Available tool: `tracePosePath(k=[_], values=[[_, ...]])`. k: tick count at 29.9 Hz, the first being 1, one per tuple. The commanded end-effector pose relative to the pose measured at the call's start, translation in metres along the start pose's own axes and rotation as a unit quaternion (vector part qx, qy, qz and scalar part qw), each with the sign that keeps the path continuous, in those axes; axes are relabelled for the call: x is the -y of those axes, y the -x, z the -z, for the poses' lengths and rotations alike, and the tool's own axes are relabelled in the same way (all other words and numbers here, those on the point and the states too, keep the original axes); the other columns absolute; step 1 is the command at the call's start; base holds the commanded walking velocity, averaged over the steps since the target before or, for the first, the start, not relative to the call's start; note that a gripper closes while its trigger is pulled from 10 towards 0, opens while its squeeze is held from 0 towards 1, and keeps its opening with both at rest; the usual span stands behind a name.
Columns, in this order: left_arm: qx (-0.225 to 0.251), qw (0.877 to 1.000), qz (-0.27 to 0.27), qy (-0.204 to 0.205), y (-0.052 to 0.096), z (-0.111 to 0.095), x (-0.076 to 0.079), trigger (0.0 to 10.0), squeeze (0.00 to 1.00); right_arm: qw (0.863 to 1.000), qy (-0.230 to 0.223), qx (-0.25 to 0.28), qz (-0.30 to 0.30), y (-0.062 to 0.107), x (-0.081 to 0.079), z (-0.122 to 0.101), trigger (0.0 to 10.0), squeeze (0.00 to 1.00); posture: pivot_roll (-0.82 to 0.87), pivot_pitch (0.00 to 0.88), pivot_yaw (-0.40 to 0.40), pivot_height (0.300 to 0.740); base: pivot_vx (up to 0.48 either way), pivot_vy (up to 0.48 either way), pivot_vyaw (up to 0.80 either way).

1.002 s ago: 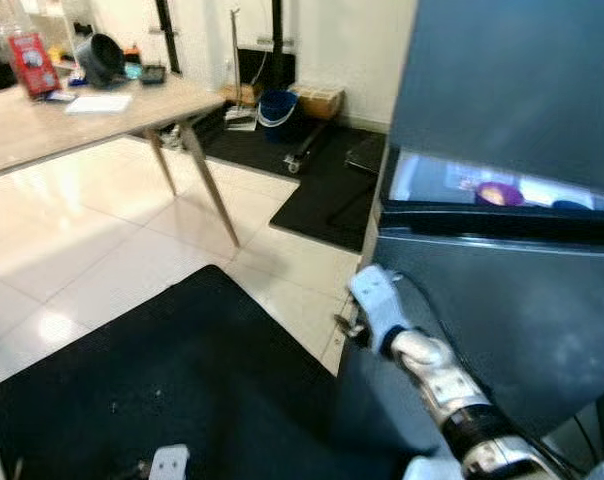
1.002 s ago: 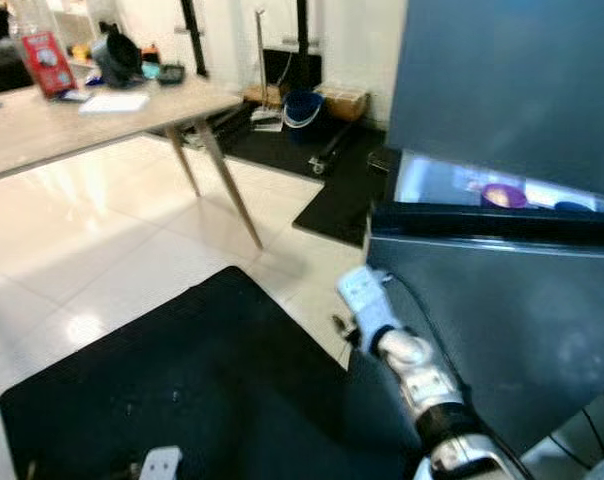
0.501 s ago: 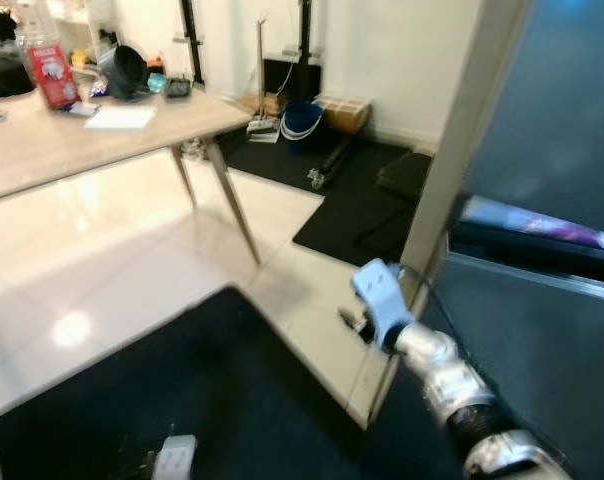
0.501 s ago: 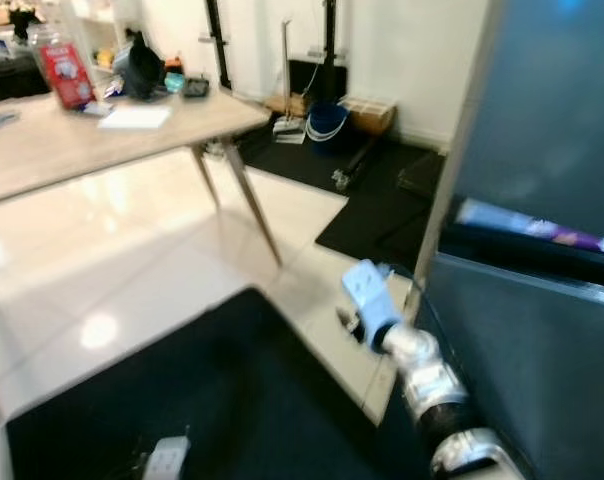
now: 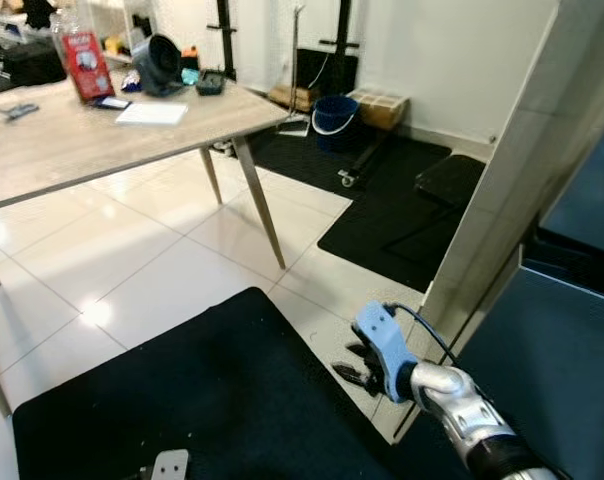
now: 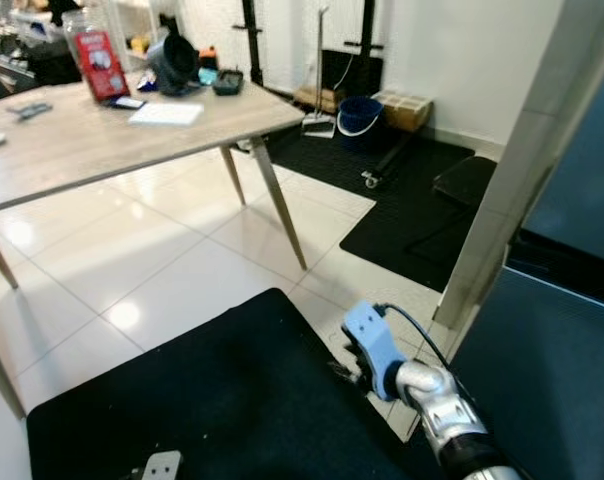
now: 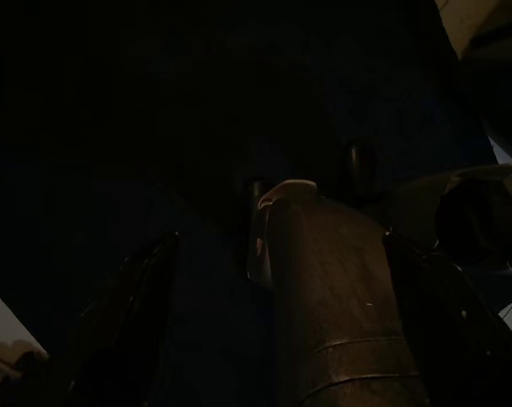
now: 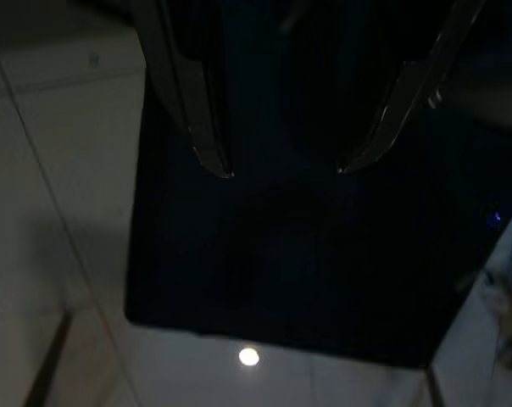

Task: Restocking fridge

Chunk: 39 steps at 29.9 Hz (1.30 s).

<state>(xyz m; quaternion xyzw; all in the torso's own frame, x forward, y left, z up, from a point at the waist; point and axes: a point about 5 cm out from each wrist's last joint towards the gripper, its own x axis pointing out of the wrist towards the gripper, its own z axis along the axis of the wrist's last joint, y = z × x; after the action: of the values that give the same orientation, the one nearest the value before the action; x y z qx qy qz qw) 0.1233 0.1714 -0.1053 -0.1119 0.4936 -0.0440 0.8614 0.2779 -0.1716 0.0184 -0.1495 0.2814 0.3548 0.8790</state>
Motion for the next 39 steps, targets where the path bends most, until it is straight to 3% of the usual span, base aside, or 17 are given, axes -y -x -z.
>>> tracePosePath(k=[1, 4, 5, 6, 11, 21, 29, 34, 36, 39], values=[[-0.017, 1.0, 0.005, 0.0, 0.002, 0.008, 0.0, 10.0, 0.0, 0.997, -0.005, -0.072, 0.029, 0.008, 0.008, 0.026, 10.0, 0.0, -0.06, 0.0, 0.008, 0.74, 0.0, 0.0, 0.0], [-0.018, 1.0, 0.005, -0.001, 0.002, 0.008, 0.0, 10.0, 0.0, 0.992, -0.015, -0.106, 0.068, 0.016, 0.019, 0.039, 10.0, 0.0, -0.06, 0.0, 0.012, 0.74, 0.0, 0.0, 0.0], [-0.02, 1.0, 0.006, -0.003, 0.002, 0.009, -0.001, 10.0, 0.0, 0.98, -0.041, -0.126, 0.148, 0.029, 0.038, 0.047, 10.0, 0.0, -0.07, 0.0, 0.017, 0.74, 0.0, 0.0, 0.0], [-0.02, 1.0, 0.007, -0.004, 0.002, 0.009, -0.001, 10.0, 0.0, 0.974, -0.052, -0.129, 0.178, 0.035, 0.045, 0.049, 10.0, 0.0, -0.07, 0.0, 0.017, 0.74, 0.0, 0.0, 0.0], [-0.023, 1.0, 0.007, -0.007, 0.003, 0.01, -0.002, 10.0, 0.0, 0.952, -0.061, -0.143, 0.264, 0.052, 0.066, 0.052, 10.0, 0.0, -0.07, 0.0, 0.026, 0.74, 0.0, 0.0, 0.0], [-0.022, 1.0, 0.008, -0.01, 0.003, 0.009, -0.003, 10.0, 0.0, 0.917, -0.035, -0.164, 0.363, 0.072, 0.092, 0.049, 10.0, 0.0, -0.07, 0.0, 0.029, 0.74, 0.0, 0.0, 0.0], [-0.024, 1.0, 0.008, -0.011, 0.003, 0.011, -0.003, 10.0, 0.0, 0.895, -0.029, -0.122, 0.427, 0.077, 0.105, 0.033, 10.0, 0.0, -0.07, 0.0, 0.027, 0.74, 0.0, 0.0, 0.0], [-0.023, 1.0, 0.008, -0.01, 0.003, 0.011, -0.003, 10.0, 0.0, 0.896, -0.033, -0.091, 0.434, 0.071, 0.107, 0.021, 10.0, 0.0, -0.06, 0.0, 0.026, 0.74, 0.0, 0.0, 0.0], [-0.023, 1.0, 0.007, -0.01, 0.003, 0.011, -0.003, 10.0, 0.0, 0.906, -0.038, -0.092, 0.411, 0.065, 0.102, 0.022, 10.0, 0.0, -0.06, 0.0, 0.026, 0.74, 0.0, 0.0, 0.0], [-0.021, 1.0, 0.006, -0.011, 0.003, 0.01, -0.003, 10.0, 0.0, 0.942, -0.048, -0.124, 0.307, 0.045, 0.076, 0.039, 10.0, 0.0, -0.06, 0.0, 0.023, 0.74, 0.0, 0.0, 0.0]])
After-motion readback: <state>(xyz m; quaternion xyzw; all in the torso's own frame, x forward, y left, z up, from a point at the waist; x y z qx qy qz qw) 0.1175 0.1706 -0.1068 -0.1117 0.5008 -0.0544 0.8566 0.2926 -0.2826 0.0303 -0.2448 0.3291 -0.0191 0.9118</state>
